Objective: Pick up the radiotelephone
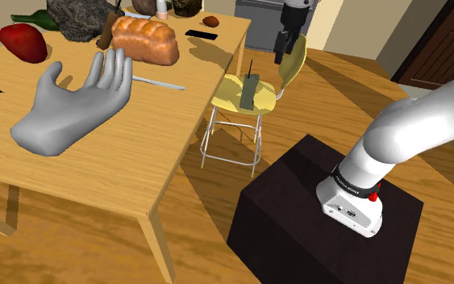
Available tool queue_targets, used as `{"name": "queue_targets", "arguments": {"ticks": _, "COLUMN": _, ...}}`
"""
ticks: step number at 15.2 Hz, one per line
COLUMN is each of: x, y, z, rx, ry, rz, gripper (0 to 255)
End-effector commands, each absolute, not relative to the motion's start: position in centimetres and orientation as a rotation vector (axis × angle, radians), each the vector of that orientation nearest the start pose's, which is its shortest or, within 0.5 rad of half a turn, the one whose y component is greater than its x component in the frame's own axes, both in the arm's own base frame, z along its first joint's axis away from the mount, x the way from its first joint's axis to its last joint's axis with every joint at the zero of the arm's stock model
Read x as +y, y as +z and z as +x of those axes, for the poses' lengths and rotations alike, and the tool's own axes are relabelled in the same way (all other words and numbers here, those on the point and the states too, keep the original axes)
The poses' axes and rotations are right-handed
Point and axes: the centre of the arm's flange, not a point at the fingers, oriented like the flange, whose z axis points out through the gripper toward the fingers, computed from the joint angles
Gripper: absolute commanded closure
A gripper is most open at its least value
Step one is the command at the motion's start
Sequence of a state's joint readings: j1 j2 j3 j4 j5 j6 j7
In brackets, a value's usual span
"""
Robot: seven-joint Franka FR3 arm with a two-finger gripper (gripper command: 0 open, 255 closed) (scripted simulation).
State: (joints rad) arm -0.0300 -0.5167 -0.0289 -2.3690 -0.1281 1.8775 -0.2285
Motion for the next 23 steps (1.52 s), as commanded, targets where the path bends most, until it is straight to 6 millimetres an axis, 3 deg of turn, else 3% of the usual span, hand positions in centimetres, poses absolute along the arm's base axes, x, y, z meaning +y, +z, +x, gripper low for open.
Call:
{"name": "queue_targets", "arguments": {"ticks": 1, "x": -4.7, "y": 50.2, "z": 41.7, "rx": -0.343, "ry": -0.004, "rz": -3.225, "gripper": 0}}
{"name": "queue_targets", "arguments": {"ticks": 15, "x": -13.1, "y": 38.9, "z": 55.0, "rx": -0.353, "ry": 0.084, "rz": -3.157, "gripper": 0}}
{"name": "queue_targets", "arguments": {"ticks": 23, "x": -13.1, "y": 34.9, "z": 55.0, "rx": -0.353, "ry": 0.084, "rz": -3.157, "gripper": 0}}
